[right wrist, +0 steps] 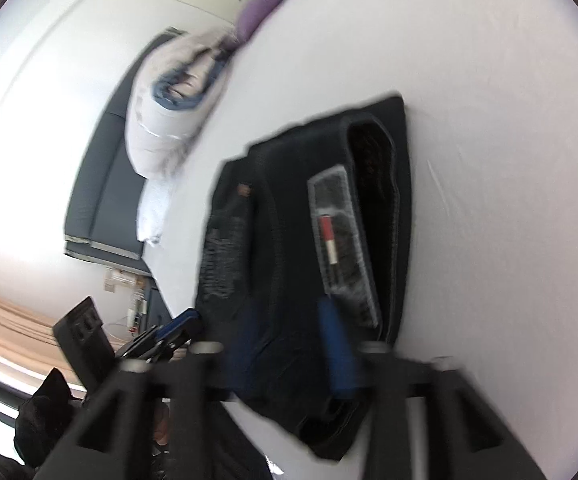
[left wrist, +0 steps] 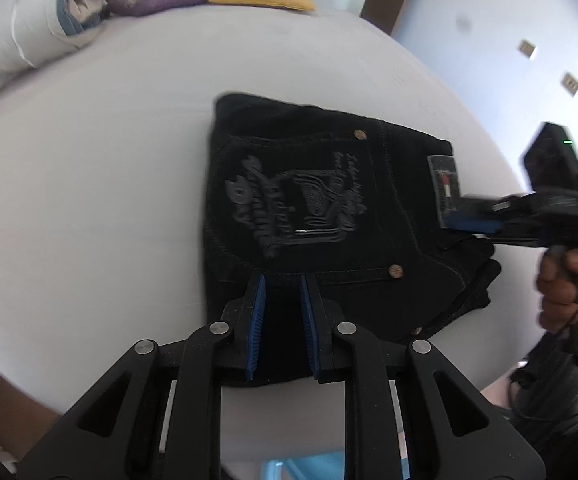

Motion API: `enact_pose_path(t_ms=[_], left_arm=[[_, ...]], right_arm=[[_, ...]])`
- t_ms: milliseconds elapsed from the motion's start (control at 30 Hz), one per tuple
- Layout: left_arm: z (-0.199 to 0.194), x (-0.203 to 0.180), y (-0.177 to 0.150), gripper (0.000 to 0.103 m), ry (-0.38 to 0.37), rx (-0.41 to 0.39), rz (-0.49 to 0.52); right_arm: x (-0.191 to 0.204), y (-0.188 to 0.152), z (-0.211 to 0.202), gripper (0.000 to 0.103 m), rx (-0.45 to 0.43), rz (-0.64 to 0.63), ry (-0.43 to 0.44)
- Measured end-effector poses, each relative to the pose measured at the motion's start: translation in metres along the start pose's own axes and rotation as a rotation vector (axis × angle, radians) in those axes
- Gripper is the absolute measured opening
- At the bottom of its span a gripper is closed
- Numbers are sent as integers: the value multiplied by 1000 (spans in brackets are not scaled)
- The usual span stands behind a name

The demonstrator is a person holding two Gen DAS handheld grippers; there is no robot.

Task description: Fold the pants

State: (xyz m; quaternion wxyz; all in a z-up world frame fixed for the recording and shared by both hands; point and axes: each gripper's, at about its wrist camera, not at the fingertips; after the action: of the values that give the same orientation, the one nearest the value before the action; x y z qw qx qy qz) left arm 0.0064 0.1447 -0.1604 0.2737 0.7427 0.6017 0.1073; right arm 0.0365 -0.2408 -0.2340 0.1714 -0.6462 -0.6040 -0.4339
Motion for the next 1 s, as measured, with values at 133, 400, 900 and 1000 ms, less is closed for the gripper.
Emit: enact_pose_path(t_ms=[133, 400, 900, 1000], left_arm=[[-17, 18, 9, 19, 90, -44, 11], [12, 41, 54, 29, 127, 13, 17], [60, 32, 74, 81, 68, 68, 28], [73, 32, 72, 78, 46, 101, 22]], right_arm=[[-3, -3, -33, 94, -100, 28, -31], [-20, 4, -6, 93, -40, 105, -124], [-11, 30, 49, 74, 52, 92, -139], [-12, 32, 51, 60, 63, 88, -162]])
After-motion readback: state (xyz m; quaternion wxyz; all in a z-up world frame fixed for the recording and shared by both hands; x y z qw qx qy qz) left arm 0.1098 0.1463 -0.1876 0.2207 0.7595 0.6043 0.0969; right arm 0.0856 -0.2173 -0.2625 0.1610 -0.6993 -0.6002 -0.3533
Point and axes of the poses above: each gripper's, at about its wrist camera, not at the fingertips, and z roughly the way its jaws point, x to its left, y to its top, and after that the axes turned 3 degrees about -z, right-handed
